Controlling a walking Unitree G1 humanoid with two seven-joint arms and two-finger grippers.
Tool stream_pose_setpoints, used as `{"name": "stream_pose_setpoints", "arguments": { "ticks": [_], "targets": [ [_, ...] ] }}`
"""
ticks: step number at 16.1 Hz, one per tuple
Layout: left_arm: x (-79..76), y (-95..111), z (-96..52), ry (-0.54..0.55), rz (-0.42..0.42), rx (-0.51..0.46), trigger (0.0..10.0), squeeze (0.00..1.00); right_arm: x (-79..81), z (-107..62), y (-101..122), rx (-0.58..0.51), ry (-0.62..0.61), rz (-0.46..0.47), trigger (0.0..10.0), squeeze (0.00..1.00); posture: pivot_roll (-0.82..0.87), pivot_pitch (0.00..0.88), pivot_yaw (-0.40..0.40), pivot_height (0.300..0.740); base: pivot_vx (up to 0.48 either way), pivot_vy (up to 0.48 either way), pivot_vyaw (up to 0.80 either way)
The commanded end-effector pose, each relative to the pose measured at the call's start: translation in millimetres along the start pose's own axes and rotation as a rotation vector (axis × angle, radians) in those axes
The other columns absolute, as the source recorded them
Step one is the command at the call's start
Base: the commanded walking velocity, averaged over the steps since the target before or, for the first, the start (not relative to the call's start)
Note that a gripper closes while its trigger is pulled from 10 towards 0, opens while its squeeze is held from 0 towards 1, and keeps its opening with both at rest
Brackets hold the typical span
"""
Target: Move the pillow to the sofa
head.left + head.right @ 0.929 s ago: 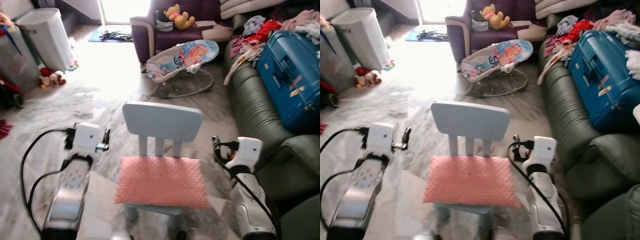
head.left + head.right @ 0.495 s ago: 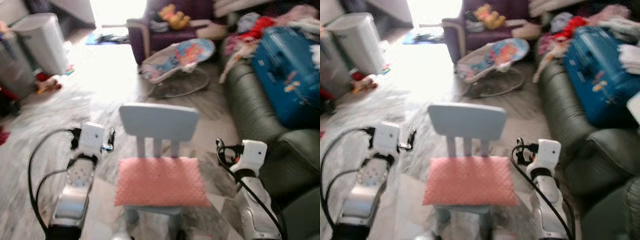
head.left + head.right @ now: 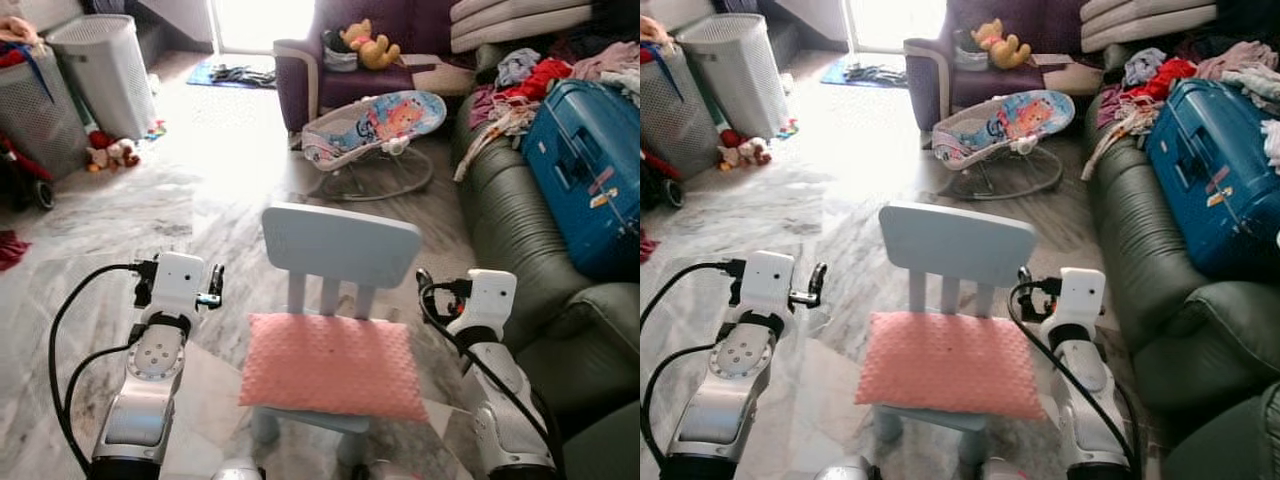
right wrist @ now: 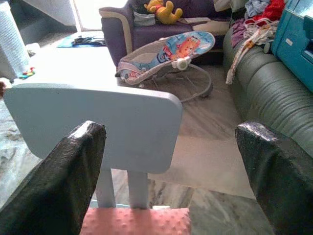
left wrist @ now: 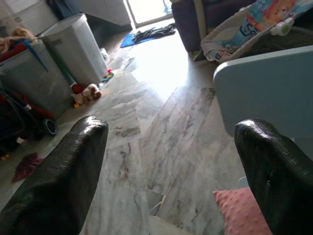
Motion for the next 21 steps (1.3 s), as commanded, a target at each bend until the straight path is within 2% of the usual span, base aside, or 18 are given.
{"name": "stream_pose_setpoints", "arguments": {
  "ticks": [1, 7, 12, 16, 21],
  "targets": [
    [-2.6, 6.9, 3.3, -0.005, 0.004, -0.020, 10.0, 0.00, -5.7, -0.5, 4.2, -0.007, -0.009, -0.008, 10.0, 0.00, 0.00, 0.000, -0.011, 0.740, 0.000, 0.000, 0.00],
    [-2.3, 10.1, 4.9, 0.031, -0.015, -0.032, 10.0, 0.00, -5.2, 0.7, 4.4, 0.002, 0.000, -0.016, 10.0, 0.00, 0.00, 0.000, -0.022, 0.740, 0.000, 0.000, -0.64],
    [5.5, 7.5, 1.9, 0.057, -0.005, -0.032, 10.0, 0.00, -1.2, 2.4, 5.3, 0.002, 0.023, -0.002, 10.0, 0.00, 0.01, 0.000, -0.030, 0.740, 0.000, 0.000, 0.00],
    [3.6, 0.6, -5.0, 0.031, -0.012, -0.018, 10.0, 0.00, 2.3, -0.5, 6.7, -0.009, 0.055, 0.008, 10.0, 0.00, 0.01, 0.000, -0.034, 0.740, 0.000, 0.000, 0.00],
    [4.5, 2.4, -3.7, 0.036, -0.010, -0.021, 10.0, 0.00, 7.8, 0.6, 10.8, -0.024, 0.081, 0.024, 10.0, 0.00, 0.01, 0.000, -0.040, 0.740, 0.000, 0.000, 0.00]
  ]
}}
Point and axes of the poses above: a point about 5 cm out from each wrist's last joint towards the gripper, its own z axis pointing out of the wrist towards the gripper, its own y axis along the axis of the wrist's last joint, x = y × z, the point moved 5 cm from there along z, pointing out of the wrist towards the gripper, and after that the axes turned 4 degrees about -z, right-handed, at the moved point
